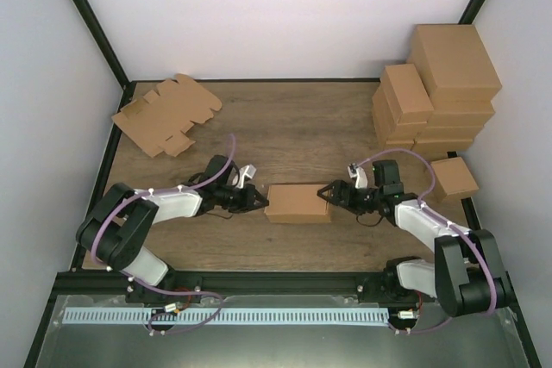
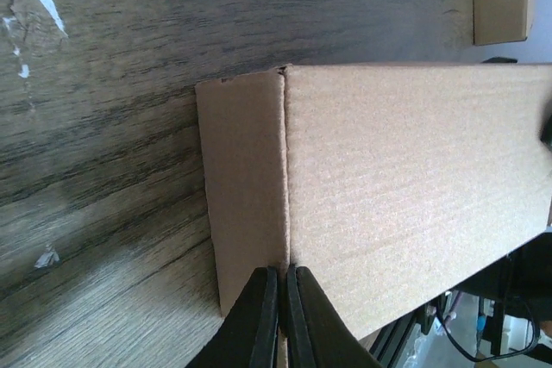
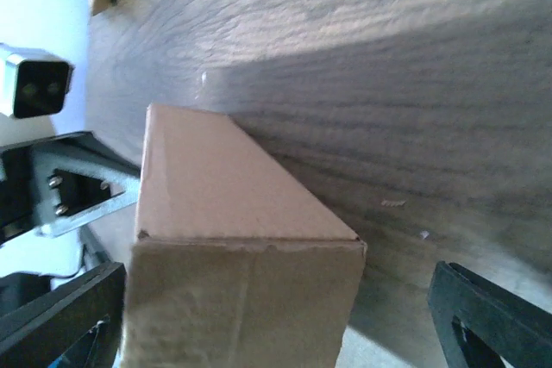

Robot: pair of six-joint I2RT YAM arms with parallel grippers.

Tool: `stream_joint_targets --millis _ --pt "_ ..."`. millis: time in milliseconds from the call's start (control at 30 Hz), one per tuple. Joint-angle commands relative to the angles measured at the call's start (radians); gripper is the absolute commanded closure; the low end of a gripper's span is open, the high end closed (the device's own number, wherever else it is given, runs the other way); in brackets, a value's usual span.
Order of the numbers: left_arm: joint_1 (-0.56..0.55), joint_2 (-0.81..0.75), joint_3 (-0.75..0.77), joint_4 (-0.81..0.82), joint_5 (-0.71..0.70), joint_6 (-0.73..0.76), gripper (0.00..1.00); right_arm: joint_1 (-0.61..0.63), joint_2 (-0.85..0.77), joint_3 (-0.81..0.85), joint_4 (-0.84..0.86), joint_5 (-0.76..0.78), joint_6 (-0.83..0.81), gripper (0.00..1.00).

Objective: Fold the paper box

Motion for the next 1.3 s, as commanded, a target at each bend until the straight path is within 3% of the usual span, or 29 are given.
stream_joint_targets --millis 0,267,500,833,933,1067,1267 --pt "0.005 0.011 -0.051 -0.045 -0.050 0.008 0.96 -0.036 -0.031 -0.040 0.054 -0.194 0.025 0.02" --pt "0.005 -0.001 -0.049 -0.044 -0.039 0.010 0.96 -0.036 -0.113 -0.094 0.086 -0.347 0.170 0.08" --pt "0.004 -0.005 -0.040 -0.047 -0.019 0.019 0.96 -0.036 -0.152 -0.081 0.080 -0.347 0.195 0.29" --pt "0.001 -0.041 -0.017 -0.082 -0.020 0.036 0.96 -0.036 -0.069 -0.042 0.060 -0.354 0.151 0.23" --pt "-0.001 -0.043 -0.015 -0.081 -0.015 0.035 0.94 -0.036 -0.065 -0.037 0.061 -0.354 0.151 0.33" --pt "-0.003 -0.060 -0.007 -0.082 0.000 0.028 0.87 -0.036 -0.072 -0.033 0.064 -0.352 0.161 0.48" --pt "-0.002 -0.170 0.089 -0.223 -0.065 0.081 0.50 -0.037 -0.108 -0.001 0.050 -0.290 0.191 0.52"
